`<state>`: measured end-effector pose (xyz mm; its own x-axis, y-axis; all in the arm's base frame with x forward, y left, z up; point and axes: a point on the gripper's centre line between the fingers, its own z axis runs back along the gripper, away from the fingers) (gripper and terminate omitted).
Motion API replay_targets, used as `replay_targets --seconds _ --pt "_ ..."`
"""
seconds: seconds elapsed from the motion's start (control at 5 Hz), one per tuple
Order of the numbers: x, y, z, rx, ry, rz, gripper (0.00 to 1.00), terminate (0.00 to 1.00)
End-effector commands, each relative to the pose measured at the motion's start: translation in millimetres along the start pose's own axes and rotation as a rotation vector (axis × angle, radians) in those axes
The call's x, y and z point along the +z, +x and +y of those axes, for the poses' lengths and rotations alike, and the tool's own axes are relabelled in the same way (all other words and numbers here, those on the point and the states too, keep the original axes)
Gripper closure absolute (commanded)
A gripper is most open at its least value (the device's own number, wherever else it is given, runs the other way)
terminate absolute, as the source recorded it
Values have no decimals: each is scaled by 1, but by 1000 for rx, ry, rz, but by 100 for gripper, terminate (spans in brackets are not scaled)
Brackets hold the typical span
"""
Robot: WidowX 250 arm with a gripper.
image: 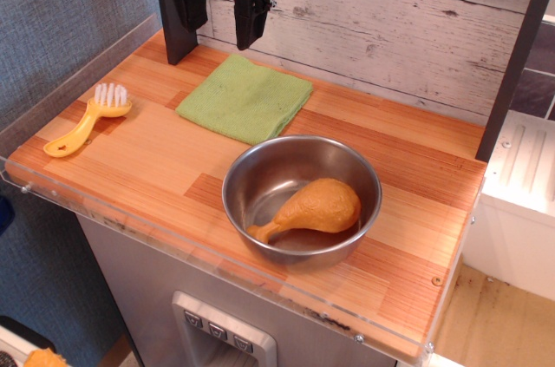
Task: Place the drumstick to the left of the bowl
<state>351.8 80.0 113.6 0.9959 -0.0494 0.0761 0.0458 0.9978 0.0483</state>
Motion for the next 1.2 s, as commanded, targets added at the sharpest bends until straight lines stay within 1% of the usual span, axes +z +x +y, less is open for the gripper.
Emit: replay_targets --seconds 0.0,0.2,0.4,0.6,0.8,1.0 --pt "0 0 0 0 0 0 0 0" --pt "4 -15 -21 -185 -85 -48 0 0" --pt "4 -33 -48 -293 -129 -82 0 0" --pt "-8 -50 -72 -401 -158 -68 0 0" --pt "-17 -68 -89 -496 -115 -38 0 0" --pt "-22 -80 -106 -587 -97 -23 0 0"
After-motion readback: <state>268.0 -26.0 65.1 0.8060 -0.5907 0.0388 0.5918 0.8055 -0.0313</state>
